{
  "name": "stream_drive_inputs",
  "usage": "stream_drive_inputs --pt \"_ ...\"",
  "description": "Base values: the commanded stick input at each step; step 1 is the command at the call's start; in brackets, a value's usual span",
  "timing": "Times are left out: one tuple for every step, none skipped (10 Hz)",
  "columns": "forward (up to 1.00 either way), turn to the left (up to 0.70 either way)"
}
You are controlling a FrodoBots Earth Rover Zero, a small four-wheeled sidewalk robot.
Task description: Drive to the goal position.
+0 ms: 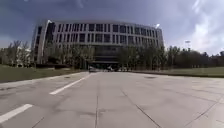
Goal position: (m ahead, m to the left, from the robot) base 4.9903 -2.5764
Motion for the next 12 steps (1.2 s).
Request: stream_drive_inputs --pt "0.5 0.0" --pt "0.5 0.0" --pt "0.5 0.0" --pt "0.5 0.0" --pt "0.5 0.0" --pt "0.5 0.0" --pt "0.5 0.0" --pt "0.5 0.23" --pt "0.5 0.5" --pt "0.5 0.44" --pt "0.5 0.08" --pt "0.5 0.0"
